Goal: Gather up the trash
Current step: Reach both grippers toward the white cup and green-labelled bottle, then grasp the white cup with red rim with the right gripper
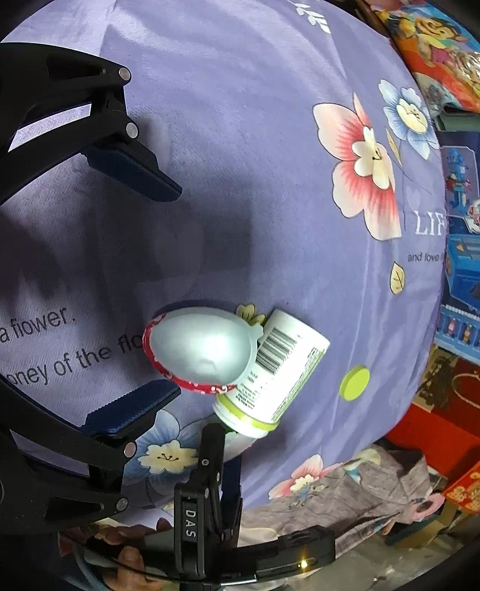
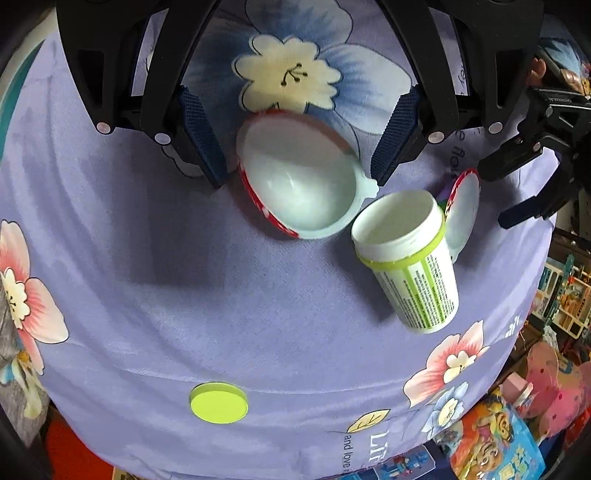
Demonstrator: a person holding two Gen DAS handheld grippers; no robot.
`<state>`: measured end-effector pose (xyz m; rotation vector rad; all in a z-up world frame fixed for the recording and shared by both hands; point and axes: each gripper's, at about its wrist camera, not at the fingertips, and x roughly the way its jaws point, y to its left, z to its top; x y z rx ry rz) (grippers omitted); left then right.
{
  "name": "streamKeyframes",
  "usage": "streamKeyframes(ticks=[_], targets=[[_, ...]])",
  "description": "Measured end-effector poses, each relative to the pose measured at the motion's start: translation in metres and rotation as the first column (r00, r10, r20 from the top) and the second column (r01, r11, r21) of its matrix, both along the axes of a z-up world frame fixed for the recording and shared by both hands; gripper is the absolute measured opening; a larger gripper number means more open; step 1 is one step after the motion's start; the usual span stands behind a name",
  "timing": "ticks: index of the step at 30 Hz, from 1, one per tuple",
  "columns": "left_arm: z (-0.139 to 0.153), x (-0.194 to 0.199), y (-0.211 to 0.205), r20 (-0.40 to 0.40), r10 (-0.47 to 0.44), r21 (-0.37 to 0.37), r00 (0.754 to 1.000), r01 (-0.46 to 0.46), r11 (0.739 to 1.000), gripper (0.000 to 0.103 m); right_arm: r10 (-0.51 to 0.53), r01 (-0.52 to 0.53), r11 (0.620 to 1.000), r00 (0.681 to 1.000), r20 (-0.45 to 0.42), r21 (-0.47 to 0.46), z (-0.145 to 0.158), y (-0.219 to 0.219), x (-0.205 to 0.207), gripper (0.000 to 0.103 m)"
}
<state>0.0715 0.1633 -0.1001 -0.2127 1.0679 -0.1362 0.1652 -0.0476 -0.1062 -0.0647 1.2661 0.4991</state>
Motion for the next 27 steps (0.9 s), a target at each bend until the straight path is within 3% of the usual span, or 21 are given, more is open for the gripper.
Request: streamKeyframes(ticks=[2, 5, 14, 25, 27], targets=[[-0.001, 0.0, 0.001, -0.004, 0.002, -0.001, 1.0, -0.002, 1.0, 0.097, 0.016, -0.016, 1.0, 1.0, 0.012, -0.001, 0.0, 0.004, 0.0, 0.072], [-0.001, 0.001, 0.0, -0.009, -0.001, -0.001, 1.0, 0.001, 1.0, 0.097, 0.025, -0.025, 1.0, 0.999, 0.026, -0.007, 0.002, 0.006, -0.002, 0.056], [-0.004, 0.007, -0.009, -0.019, -0.033, -0.002, 0.999, 0.032, 0.999, 0.097, -0.039, 0.037, 0.999, 0.997, 0.072, 0.024, 0.02, -0.017, -0.01, 0.056], [-0.01, 0.023, -0.035, -0.04, -0.1, 0.065, 0.994, 0.102, 0.993, 0.097, -0.116, 0.112, 0.992, 0.991, 0.065, 0.063, 0.021, -0.048, -0.019, 0.056], [-0.009, 0.023, -0.038, -0.029, -0.104, 0.075, 0.994, 0.106, 0.992, 0.091, -0.123, 0.118, 0.991, 0.99, 0.067, 0.068, 0.021, -0.052, -0.02, 0.056]])
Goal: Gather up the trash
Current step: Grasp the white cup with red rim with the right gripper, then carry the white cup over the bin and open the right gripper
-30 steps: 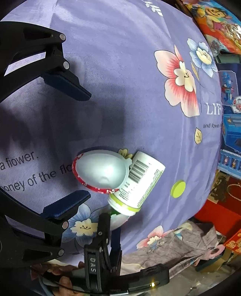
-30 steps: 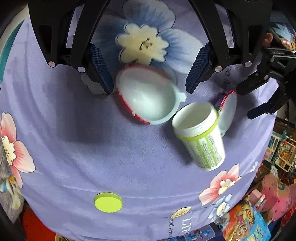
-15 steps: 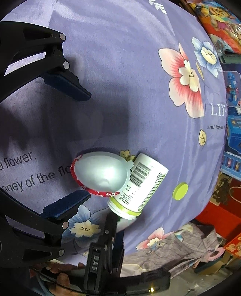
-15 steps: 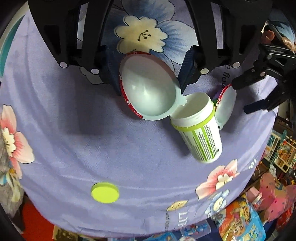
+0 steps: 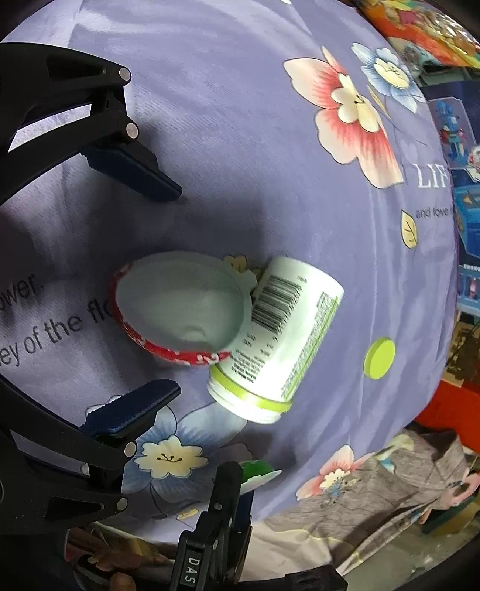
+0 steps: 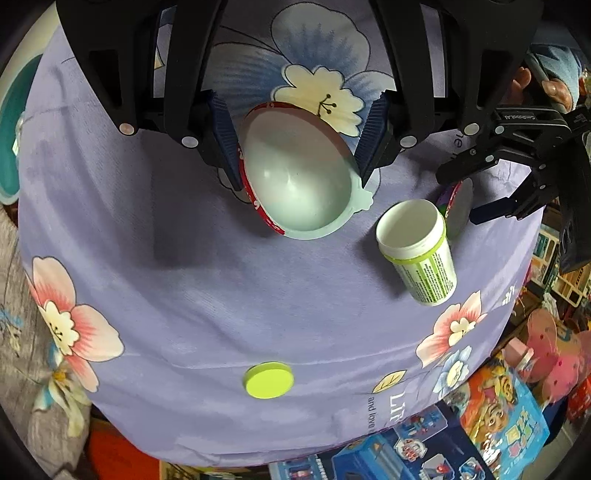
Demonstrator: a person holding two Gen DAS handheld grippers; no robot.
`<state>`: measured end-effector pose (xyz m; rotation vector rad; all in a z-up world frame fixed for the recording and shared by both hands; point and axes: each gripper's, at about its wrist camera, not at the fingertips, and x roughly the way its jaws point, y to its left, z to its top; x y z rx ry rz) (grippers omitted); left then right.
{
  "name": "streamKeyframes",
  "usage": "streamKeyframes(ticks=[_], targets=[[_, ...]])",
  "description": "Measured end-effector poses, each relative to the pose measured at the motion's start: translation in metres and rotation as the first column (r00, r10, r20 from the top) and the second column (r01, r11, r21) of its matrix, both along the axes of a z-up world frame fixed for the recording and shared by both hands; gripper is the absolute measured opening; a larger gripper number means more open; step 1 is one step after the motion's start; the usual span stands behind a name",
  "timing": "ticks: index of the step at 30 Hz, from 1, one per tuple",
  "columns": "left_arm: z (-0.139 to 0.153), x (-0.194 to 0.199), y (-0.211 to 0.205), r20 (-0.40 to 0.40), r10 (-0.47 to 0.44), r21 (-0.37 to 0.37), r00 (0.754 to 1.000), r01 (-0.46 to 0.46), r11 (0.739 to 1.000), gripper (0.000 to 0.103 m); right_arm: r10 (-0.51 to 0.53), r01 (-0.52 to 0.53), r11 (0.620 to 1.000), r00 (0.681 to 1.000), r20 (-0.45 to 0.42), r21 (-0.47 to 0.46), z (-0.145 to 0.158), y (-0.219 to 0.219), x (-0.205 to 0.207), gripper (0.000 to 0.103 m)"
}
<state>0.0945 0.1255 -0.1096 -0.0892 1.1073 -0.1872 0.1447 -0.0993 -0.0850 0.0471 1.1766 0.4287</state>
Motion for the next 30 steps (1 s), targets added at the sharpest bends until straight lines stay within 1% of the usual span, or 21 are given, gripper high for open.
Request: streamKeyframes(ticks=[2, 3, 4, 5, 6, 8, 10, 15, 18, 21, 25, 30], targets=[[-0.001, 0.0, -0.002, 0.0, 0.001, 0.011, 1.0, -0.001, 1.0, 0.081, -0.006, 0.006, 1.0, 1.0, 0.002, 0.006, 0.0, -0.003, -0.002, 0.056], [0.0, 0.0, -0.003, 0.011, 0.003, 0.023, 1.0, -0.004, 1.0, 0.067, -0.009, 0.009, 1.0, 1.0, 0.003, 0.009, 0.0, -0.005, -0.002, 0.056], [0.001, -0.001, -0.004, 0.019, 0.007, 0.038, 1.0, -0.008, 0.999, 0.058, -0.014, 0.014, 1.0, 1.0, 0.004, 0.015, -0.001, -0.007, -0.003, 0.056], [0.002, -0.001, -0.004, 0.021, 0.015, 0.042, 1.0, -0.016, 0.999, 0.053, -0.017, 0.017, 1.0, 1.0, 0.005, 0.018, 0.0, -0.008, -0.004, 0.056], [0.003, -0.001, -0.002, 0.015, 0.026, 0.025, 1.0, -0.027, 0.999, 0.053, -0.021, 0.021, 1.0, 1.0, 0.007, 0.023, 0.0, -0.01, -0.005, 0.056], [0.008, -0.005, 0.0, 0.027, 0.049, 0.045, 0.998, -0.05, 0.998, 0.053, -0.028, 0.027, 0.999, 0.999, 0.019, 0.034, 0.003, -0.015, -0.009, 0.056], [0.015, -0.01, 0.0, 0.042, 0.061, 0.047, 0.997, -0.063, 0.997, 0.053, -0.035, 0.034, 0.998, 0.999, 0.027, 0.043, 0.006, -0.021, -0.013, 0.056], [0.042, -0.018, -0.01, 0.094, 0.054, 0.051, 0.994, -0.059, 0.997, 0.053, -0.076, 0.072, 0.995, 0.996, 0.056, 0.063, 0.014, -0.041, -0.018, 0.056], [0.058, -0.021, -0.025, 0.127, 0.025, 0.049, 0.992, -0.032, 0.998, 0.053, -0.117, 0.112, 0.992, 0.989, 0.088, 0.062, 0.021, -0.059, -0.024, 0.056], [0.068, -0.019, -0.045, 0.143, -0.011, 0.043, 0.99, 0.004, 0.999, 0.053, -0.156, 0.15, 0.987, 0.98, 0.121, 0.061, 0.029, -0.079, -0.033, 0.056], [0.076, -0.014, -0.075, 0.15, -0.057, 0.023, 0.987, 0.054, 0.998, 0.053, -0.202, 0.193, 0.979, 0.967, 0.155, 0.071, 0.038, -0.107, -0.045, 0.056], [0.082, -0.013, -0.119, 0.166, -0.134, 0.035, 0.977, 0.13, 0.991, 0.053, -0.26, 0.249, 0.965, 0.946, 0.193, 0.08, 0.047, -0.145, -0.06, 0.056]])
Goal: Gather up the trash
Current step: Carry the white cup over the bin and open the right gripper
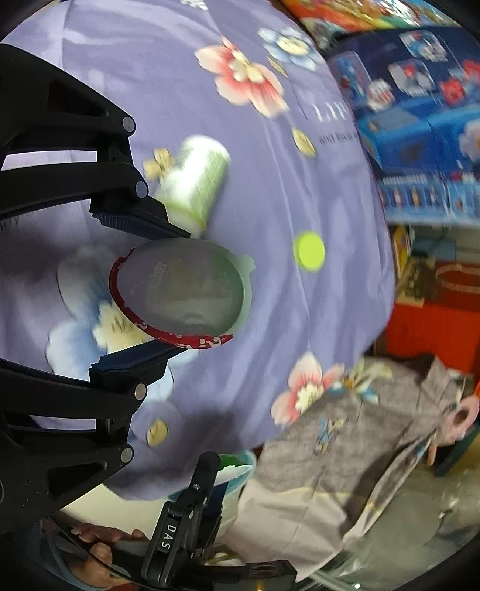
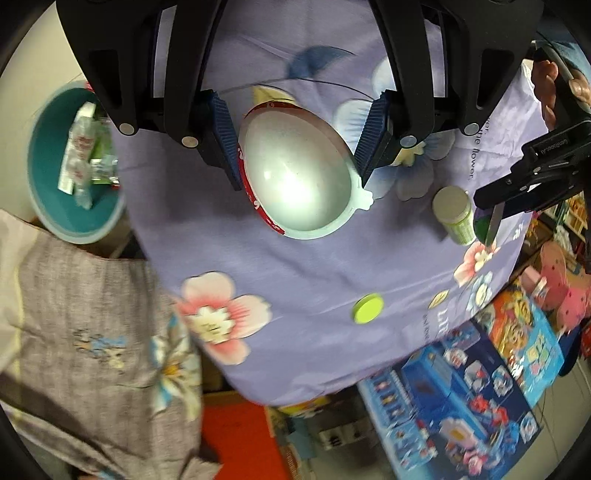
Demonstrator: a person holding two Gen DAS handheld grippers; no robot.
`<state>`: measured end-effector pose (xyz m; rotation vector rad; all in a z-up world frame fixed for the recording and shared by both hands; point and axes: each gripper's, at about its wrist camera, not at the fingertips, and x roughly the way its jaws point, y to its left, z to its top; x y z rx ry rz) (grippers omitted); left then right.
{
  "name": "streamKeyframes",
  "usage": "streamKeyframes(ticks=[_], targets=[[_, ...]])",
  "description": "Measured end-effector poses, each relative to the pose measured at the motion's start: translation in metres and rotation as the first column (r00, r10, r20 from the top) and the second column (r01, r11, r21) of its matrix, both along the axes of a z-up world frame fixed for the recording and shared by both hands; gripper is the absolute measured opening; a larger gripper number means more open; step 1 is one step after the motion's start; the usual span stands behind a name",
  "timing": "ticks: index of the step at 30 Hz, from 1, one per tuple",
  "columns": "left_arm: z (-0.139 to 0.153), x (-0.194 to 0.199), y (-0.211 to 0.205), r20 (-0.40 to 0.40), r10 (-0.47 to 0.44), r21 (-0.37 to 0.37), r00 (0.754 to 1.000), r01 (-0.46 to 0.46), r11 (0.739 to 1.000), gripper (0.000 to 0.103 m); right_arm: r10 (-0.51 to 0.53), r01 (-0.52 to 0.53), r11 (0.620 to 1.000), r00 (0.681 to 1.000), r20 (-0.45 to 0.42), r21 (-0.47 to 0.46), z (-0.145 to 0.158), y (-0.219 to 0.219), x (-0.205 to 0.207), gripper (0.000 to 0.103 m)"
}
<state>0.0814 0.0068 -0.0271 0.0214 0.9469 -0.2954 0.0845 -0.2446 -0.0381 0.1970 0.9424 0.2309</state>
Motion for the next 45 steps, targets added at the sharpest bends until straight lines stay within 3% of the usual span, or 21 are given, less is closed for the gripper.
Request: streamKeyframes(ticks=[16, 23, 31, 38, 45], targets=[[0.005, 0.007, -0.136, -0.006, -0.229, 0.027, 0.973, 0.229, 0.973, 0.053, -0.203, 0.201, 0.978, 0.978, 0.056, 0.051, 0.008, -0.125, -0.026, 0.056], [0.0, 0.013, -0.21, -0.019, -0.357, 0.052, 0.934, 0.357, 0.933, 0.053, -0.346, 0.342, 0.938, 0.936, 0.062, 0.059, 0.009, -0.196, -0.04, 0.056], [-0.019, 0.021, -0.281, -0.07, -0.465, 0.05, 0.882, 0.469, 0.882, 0.053, -0.446, 0.444, 0.893, 0.895, 0.007, 0.07, -0.013, -0.254, -0.053, 0.056], [-0.042, 0.023, -0.329, -0.123, -0.527, 0.059, 0.841, 0.537, 0.842, 0.053, -0.463, 0.465, 0.88, 0.885, -0.046, 0.094, -0.035, -0.272, -0.048, 0.057], [-0.061, 0.032, -0.352, -0.167, -0.542, 0.049, 0.823, 0.556, 0.83, 0.053, -0.469, 0.475, 0.875, 0.88, -0.078, 0.092, -0.047, -0.282, -0.04, 0.057]])
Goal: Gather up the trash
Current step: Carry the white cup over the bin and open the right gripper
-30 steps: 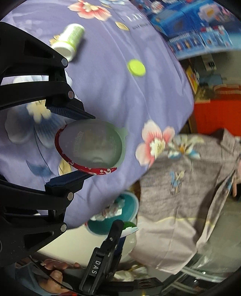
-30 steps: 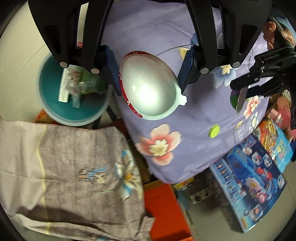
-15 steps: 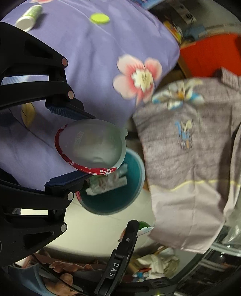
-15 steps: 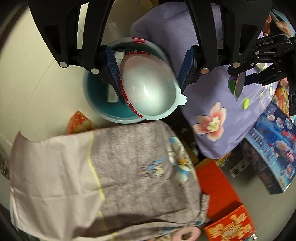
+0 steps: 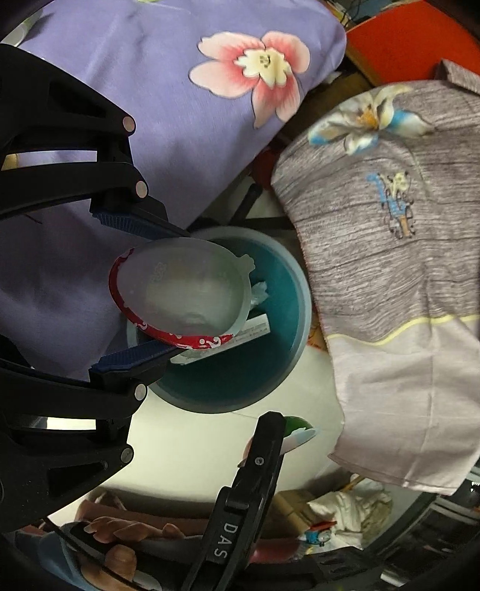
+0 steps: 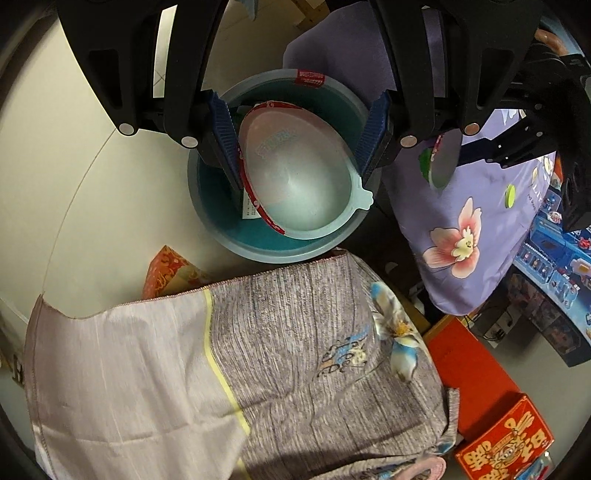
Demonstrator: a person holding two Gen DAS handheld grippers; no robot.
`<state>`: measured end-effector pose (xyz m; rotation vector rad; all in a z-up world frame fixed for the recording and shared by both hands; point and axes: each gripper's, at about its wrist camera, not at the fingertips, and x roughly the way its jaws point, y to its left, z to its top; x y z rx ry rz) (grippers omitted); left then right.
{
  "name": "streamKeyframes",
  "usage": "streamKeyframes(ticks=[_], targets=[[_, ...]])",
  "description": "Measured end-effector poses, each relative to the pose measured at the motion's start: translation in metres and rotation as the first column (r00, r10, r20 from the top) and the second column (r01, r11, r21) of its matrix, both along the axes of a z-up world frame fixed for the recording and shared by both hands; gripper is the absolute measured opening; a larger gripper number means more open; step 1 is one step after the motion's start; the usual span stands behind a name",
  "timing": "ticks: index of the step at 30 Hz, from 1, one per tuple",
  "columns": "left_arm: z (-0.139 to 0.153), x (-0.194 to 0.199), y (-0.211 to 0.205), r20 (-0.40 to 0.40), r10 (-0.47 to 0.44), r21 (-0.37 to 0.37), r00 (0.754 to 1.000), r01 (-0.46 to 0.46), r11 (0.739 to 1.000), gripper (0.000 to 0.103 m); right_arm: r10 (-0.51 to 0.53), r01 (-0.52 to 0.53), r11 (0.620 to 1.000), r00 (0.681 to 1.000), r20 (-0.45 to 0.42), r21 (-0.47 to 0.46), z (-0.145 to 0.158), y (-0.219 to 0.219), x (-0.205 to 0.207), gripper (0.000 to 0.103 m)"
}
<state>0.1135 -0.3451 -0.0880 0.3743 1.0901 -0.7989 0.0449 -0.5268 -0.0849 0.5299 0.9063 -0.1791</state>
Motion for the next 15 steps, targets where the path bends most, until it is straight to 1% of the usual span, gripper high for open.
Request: streamKeyframes(ticks=[7, 15], targets=[[-0.014, 0.007, -0.015, -0.038, -0.014, 0.005, 0.999, 0.015, 1.0, 0.054, -0.017, 0.018, 1.0, 1.0, -0.023, 0.012, -0.01, -0.008, 0.003, 0.057], [-0.023, 0.009, -0.025, -0.066, -0.027, 0.003, 0.997, 0.027, 1.0, 0.056, -0.024, 0.024, 1.0, 0.999, -0.036, 0.007, -0.012, -0.01, 0.007, 0.057]])
